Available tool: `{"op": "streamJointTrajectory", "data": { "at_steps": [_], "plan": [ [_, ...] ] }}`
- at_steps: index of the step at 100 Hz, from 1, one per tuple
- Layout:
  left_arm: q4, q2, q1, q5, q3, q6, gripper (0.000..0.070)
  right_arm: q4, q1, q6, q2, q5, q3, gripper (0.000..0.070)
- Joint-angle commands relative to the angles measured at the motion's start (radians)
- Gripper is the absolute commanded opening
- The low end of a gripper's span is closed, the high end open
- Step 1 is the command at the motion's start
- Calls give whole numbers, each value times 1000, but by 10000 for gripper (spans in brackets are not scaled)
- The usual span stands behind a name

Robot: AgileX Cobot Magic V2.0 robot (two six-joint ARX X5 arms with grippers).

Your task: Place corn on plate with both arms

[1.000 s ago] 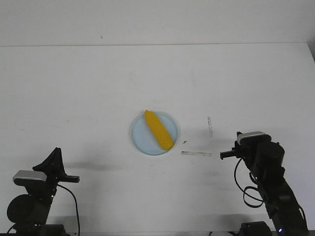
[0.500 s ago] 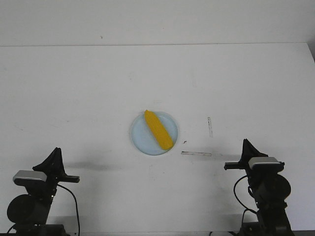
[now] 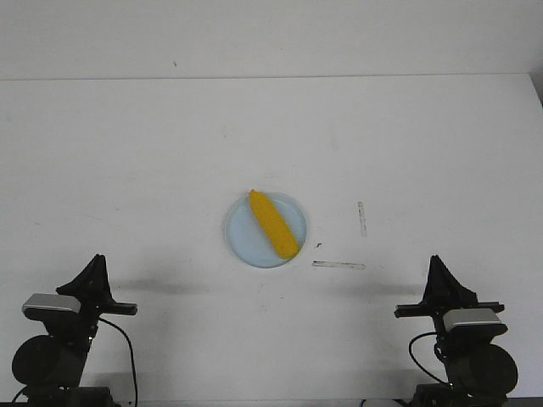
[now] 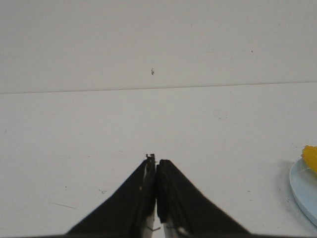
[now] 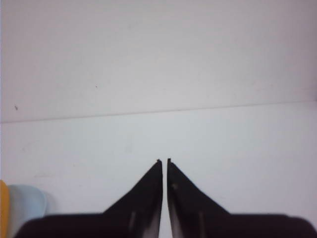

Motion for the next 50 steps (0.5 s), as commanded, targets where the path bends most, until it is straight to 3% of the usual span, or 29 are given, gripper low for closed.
{"op": "streamJointTrajectory", "data": {
  "at_steps": [1, 50],
  "plan": [
    [14, -2, -1, 1, 4, -1, 1, 11, 1, 17, -13, 0, 3, 15],
    [14, -2, -1, 1, 4, -1, 0, 66, 1, 17, -13, 0, 10, 15]
  ]
}}
